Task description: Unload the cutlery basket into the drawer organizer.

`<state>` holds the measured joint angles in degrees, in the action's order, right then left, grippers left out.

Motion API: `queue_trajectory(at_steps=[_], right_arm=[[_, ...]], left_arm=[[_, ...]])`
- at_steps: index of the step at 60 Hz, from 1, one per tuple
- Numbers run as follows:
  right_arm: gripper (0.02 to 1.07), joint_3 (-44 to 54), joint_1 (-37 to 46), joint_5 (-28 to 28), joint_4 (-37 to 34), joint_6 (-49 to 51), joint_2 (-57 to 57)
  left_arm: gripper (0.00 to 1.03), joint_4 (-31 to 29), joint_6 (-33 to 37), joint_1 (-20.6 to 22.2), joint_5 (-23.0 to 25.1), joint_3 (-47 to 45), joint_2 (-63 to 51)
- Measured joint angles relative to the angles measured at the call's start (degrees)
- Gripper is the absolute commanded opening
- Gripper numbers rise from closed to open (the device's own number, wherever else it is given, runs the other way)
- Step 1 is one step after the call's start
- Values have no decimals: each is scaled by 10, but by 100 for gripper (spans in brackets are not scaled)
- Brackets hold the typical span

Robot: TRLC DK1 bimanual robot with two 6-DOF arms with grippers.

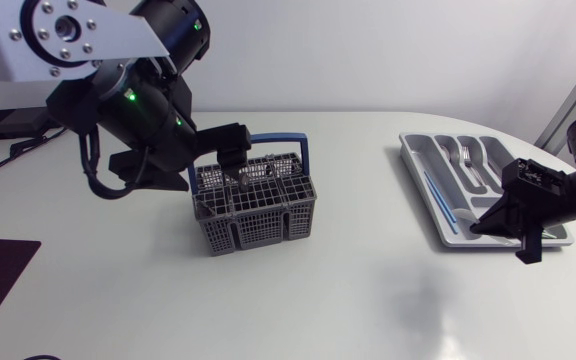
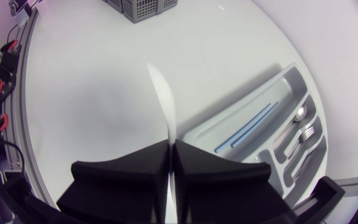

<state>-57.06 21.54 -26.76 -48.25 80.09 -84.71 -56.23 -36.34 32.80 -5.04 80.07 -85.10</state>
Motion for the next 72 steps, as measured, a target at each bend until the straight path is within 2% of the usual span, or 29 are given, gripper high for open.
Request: queue_trajectory(at_steps=[23,36,48,55,58,63,66,72], right_arm=[[8,-145,110,78,-10,164,-165],[8,-219,130,125,18,199,-253],[9,-231,135,165,57,220,-295],[21,-231,135,178,64,233,-305],[37,-231,134,181,65,235,-305],[45,-231,134,183,66,235,-305],[64,-231,134,185,66,235,-305],[74,-231,134,185,65,235,-305]], left_arm=[[99,-1,27,10,-13,-32,23],[99,-1,49,23,-30,-52,38],[99,-1,56,30,-35,-72,63],[99,-1,64,30,-38,-79,71],[99,-1,65,30,-39,-83,74],[99,-1,66,30,-39,-88,78],[99,-2,67,30,-39,-89,82],[99,-3,69,30,-39,-90,87]])
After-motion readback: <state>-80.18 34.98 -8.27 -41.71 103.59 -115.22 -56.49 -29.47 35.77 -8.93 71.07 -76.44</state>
